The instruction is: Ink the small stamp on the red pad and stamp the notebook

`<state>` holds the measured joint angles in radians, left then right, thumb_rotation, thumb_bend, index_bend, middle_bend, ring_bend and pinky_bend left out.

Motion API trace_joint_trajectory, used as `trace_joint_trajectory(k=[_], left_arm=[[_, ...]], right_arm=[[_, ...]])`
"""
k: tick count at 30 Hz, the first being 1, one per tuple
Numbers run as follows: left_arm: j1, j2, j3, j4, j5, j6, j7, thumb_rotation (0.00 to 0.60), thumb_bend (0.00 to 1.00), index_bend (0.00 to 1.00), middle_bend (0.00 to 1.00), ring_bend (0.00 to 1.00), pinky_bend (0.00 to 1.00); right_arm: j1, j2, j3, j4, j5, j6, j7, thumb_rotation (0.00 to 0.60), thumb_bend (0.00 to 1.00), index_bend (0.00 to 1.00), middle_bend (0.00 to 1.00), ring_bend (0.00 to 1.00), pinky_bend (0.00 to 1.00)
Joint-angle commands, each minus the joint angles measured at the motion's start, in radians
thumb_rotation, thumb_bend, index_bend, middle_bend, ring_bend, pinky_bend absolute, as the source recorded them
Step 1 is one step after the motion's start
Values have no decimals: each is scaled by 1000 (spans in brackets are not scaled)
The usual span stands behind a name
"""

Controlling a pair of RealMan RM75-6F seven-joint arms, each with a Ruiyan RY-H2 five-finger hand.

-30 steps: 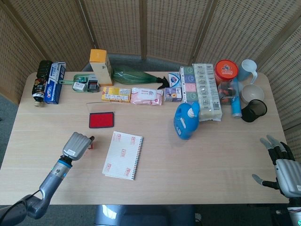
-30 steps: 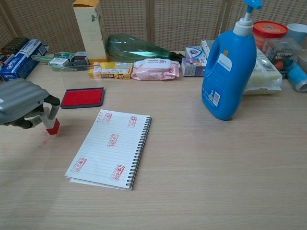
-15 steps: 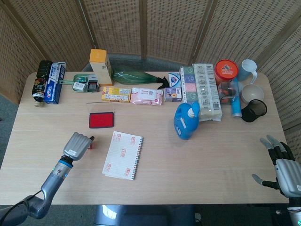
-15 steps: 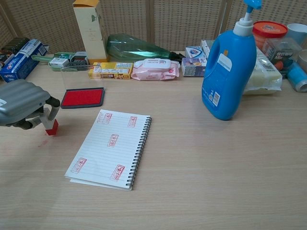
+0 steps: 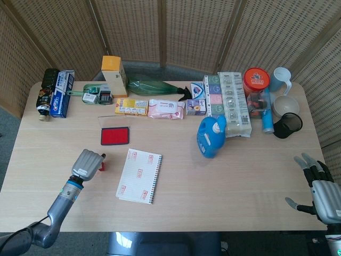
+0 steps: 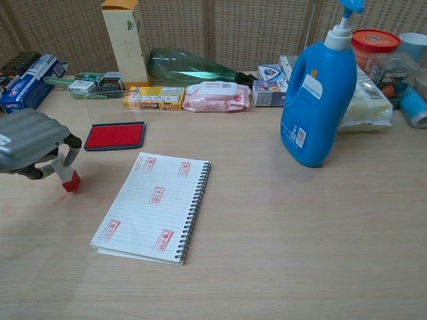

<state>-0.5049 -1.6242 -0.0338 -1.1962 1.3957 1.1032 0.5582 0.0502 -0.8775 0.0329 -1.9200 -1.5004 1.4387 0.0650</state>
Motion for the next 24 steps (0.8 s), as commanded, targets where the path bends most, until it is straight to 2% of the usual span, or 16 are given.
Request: trace_joint_trajectory(k=[1,12,24], left_arm=[[0,3,-2,-6,-6,-3,8,600,340,598,1000,1000,1000],[-6,8,-7,-41,-27,-8,58,600,292,502,1000,1000,1000],[-4,43,-11,-99,-34,9,76,600,293,491,1000,1000,1000]], right_arm=[[0,0,0,0,0,-1,-1,600,10,58,0,0,0],[-1,3,-1,-1,-3,2,4,600,9,58,0,0,0],[-4,10,-5,-6,-9,6,13,600,10,58,0,0,0]])
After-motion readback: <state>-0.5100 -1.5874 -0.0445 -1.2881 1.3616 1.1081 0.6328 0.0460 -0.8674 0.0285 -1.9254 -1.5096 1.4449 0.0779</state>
